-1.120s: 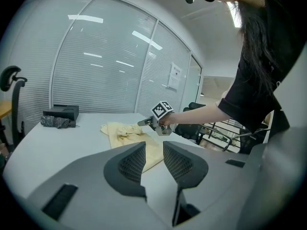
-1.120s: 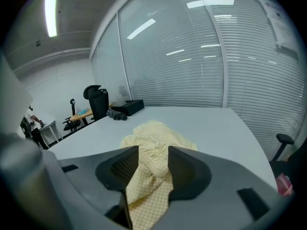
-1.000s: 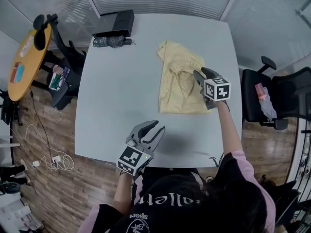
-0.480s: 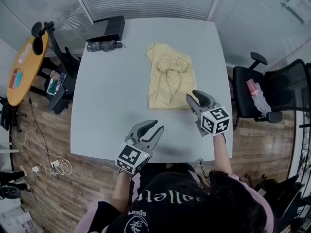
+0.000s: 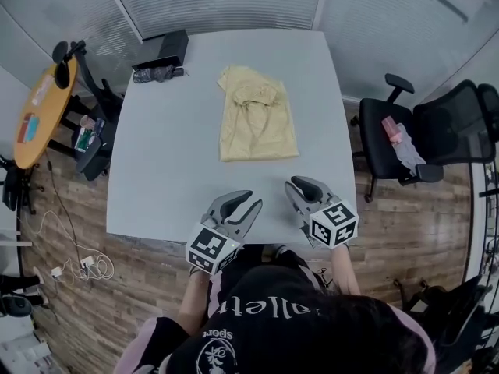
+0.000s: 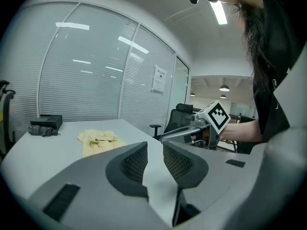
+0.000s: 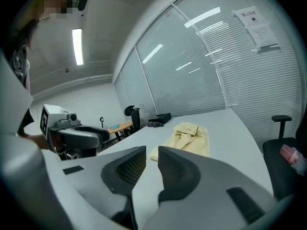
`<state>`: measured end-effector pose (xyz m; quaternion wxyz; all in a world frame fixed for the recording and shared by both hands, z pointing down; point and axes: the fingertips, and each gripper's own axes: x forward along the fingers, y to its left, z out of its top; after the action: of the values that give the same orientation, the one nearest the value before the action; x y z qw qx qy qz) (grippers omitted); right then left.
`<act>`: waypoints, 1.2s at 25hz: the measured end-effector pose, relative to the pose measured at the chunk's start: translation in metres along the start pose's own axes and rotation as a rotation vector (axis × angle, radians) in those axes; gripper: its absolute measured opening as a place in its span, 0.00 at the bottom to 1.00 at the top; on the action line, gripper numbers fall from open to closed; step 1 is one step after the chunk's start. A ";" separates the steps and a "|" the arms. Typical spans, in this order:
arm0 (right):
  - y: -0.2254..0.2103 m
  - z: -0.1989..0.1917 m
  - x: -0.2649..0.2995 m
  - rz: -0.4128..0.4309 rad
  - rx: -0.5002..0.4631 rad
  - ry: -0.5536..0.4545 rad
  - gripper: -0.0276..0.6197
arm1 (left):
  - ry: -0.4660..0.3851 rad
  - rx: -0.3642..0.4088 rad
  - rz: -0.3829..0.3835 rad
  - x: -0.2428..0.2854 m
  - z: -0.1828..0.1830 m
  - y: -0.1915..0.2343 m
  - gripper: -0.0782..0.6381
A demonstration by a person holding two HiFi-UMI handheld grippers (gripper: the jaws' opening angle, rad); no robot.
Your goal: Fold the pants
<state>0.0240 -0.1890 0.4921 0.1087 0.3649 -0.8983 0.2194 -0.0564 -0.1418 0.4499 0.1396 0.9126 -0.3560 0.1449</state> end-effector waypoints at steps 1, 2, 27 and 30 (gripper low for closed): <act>0.005 -0.003 -0.008 0.006 0.001 -0.004 0.17 | -0.002 -0.002 0.003 -0.001 -0.001 -0.007 0.27; 0.009 -0.005 -0.017 0.012 -0.002 -0.006 0.17 | -0.005 -0.005 0.007 -0.002 -0.001 -0.015 0.27; 0.089 -0.034 -0.133 0.152 -0.124 -0.045 0.11 | -0.032 -0.011 0.114 -0.041 -0.018 -0.138 0.24; 0.097 -0.031 -0.135 0.147 -0.131 -0.059 0.11 | -0.044 0.004 0.109 -0.047 -0.014 -0.139 0.22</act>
<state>0.0524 -0.0309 0.4409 0.0897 0.2962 -0.9379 0.1566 0.0042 -0.0096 0.4248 0.1217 0.8950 -0.4080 0.1331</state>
